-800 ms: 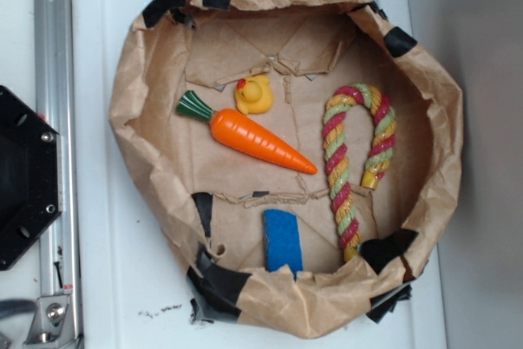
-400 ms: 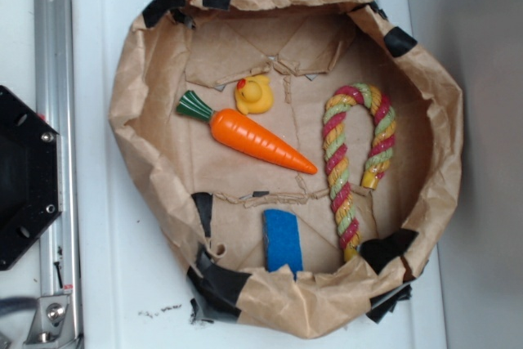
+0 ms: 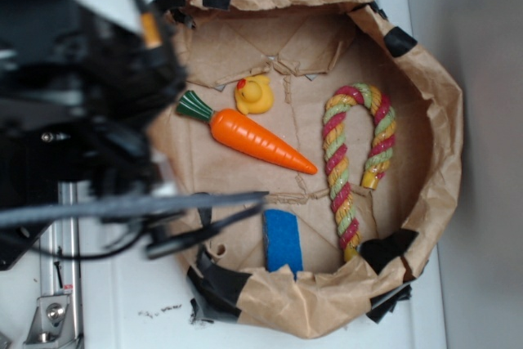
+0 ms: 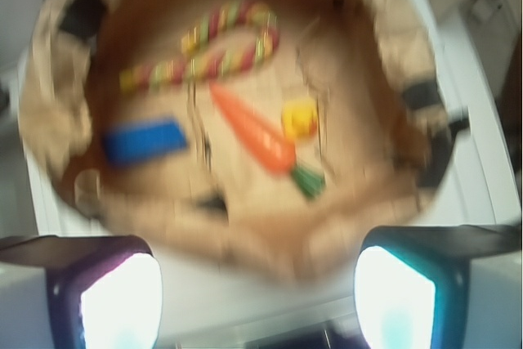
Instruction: Grab the yellow duck.
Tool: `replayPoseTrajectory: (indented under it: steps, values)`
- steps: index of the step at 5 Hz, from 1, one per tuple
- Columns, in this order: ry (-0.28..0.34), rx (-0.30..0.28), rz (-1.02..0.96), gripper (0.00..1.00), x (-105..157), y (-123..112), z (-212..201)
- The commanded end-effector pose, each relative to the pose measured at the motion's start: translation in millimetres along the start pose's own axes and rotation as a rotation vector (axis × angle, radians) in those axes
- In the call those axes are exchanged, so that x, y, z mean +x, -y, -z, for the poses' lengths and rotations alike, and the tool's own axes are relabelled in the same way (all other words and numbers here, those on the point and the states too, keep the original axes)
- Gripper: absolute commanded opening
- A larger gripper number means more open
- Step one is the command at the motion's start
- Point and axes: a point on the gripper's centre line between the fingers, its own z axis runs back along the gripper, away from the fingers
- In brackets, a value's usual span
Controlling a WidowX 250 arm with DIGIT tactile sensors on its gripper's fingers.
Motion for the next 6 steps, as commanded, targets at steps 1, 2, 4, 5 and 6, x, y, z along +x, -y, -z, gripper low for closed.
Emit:
replayPoseTrajectory:
  steps: [1,2,4,5,6]
  values:
    - [0.034,-0.003,-0.188,1.00,21,-22,20]
    - [0.034,-0.003,-0.188,1.00,21,-22,20]
    - [0.034,-0.003,-0.188,1.00,21,-22,20]
    - [0.079,0.069,-0.245,1.00,28,-34,34]
    - [0.121,0.064,-0.282,1.00,41,-34,62]
